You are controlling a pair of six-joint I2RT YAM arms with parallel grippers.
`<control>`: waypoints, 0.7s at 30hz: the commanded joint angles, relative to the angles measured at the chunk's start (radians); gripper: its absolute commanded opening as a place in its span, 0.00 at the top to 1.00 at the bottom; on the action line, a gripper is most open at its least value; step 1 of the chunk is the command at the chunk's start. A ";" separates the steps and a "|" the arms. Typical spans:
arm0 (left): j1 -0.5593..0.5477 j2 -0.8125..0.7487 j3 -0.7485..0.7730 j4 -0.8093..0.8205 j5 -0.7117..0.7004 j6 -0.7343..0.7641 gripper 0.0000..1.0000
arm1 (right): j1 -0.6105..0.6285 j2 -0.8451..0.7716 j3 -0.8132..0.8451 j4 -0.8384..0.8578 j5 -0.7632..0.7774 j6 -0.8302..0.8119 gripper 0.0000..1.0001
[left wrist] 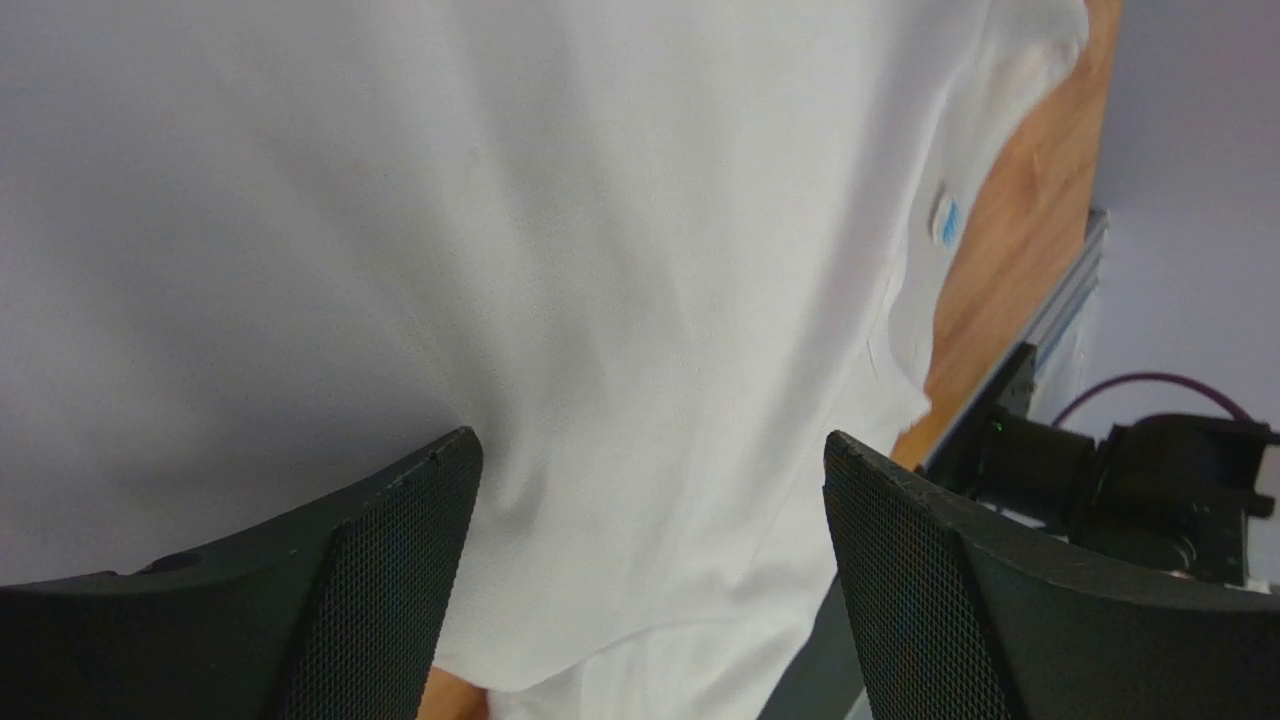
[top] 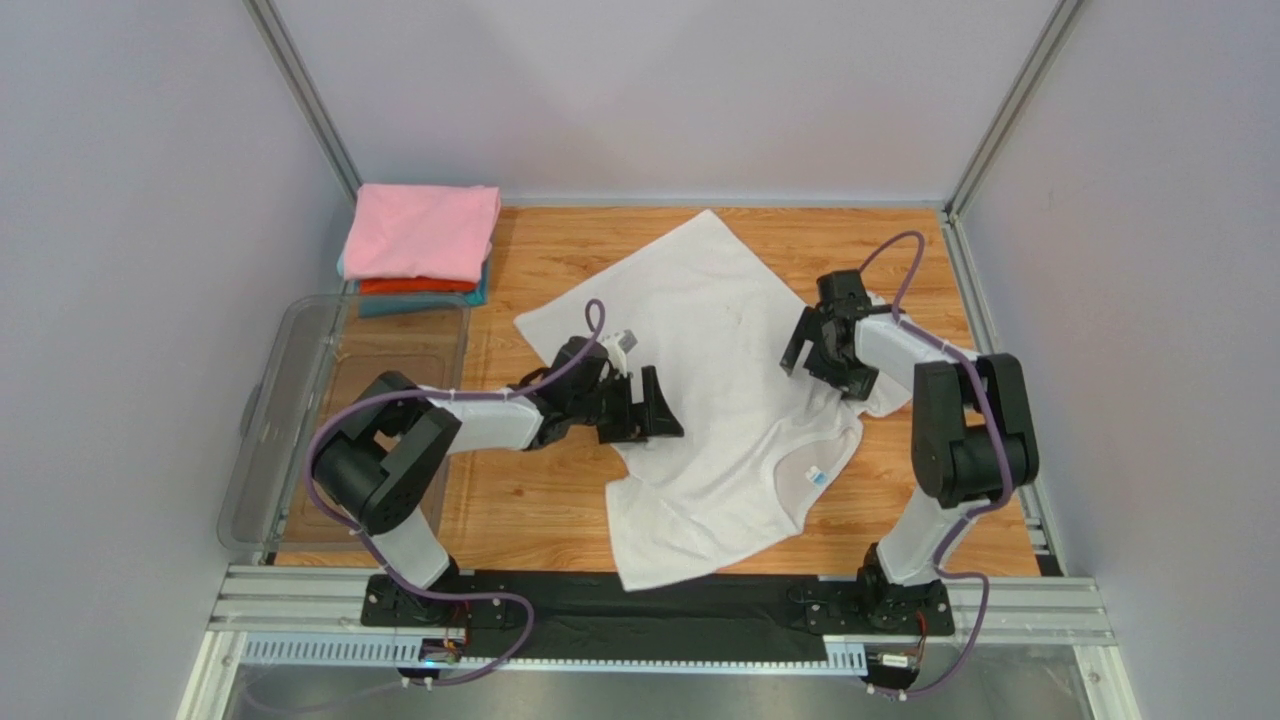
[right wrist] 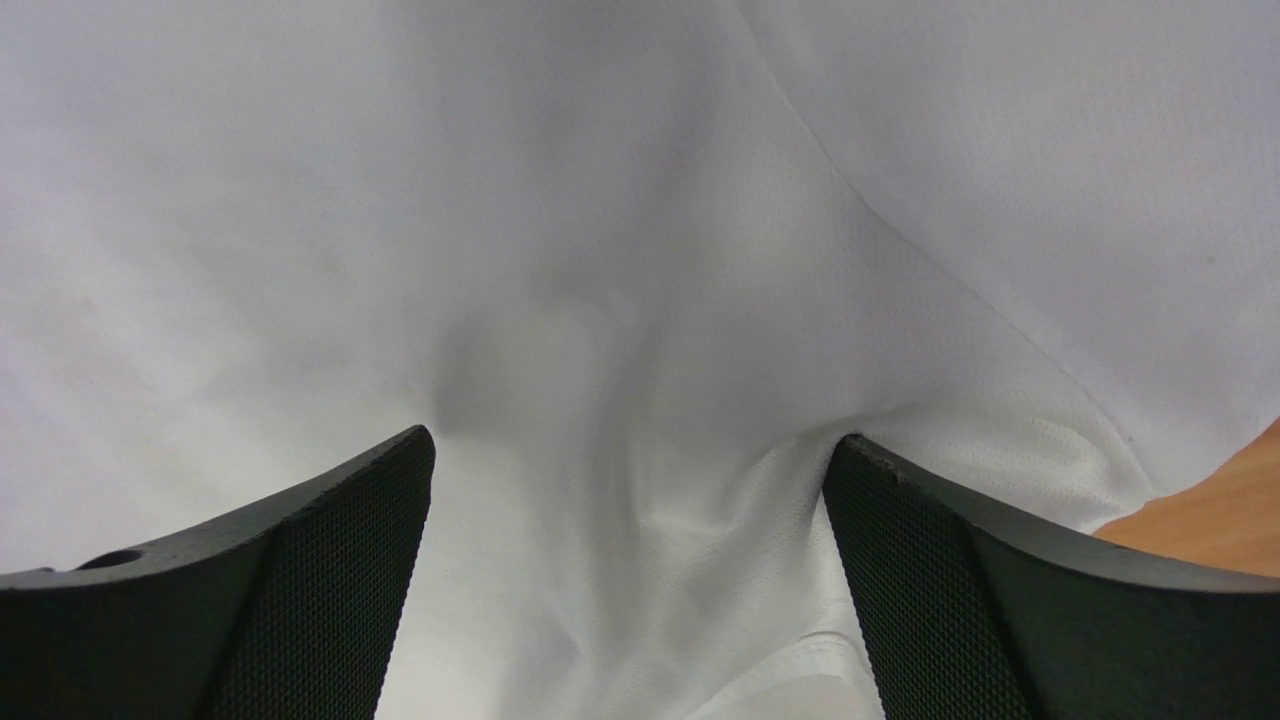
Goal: Fold and stack the t-shirts
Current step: Flatten the tshirt out
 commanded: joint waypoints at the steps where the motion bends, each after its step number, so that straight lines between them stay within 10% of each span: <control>1: -0.110 0.012 -0.110 0.000 -0.047 -0.120 0.08 | -0.006 0.139 0.145 -0.037 -0.008 -0.056 0.00; 21: -0.431 0.055 0.022 0.073 -0.309 -0.290 0.08 | 0.011 0.478 0.722 -0.287 -0.055 -0.234 0.00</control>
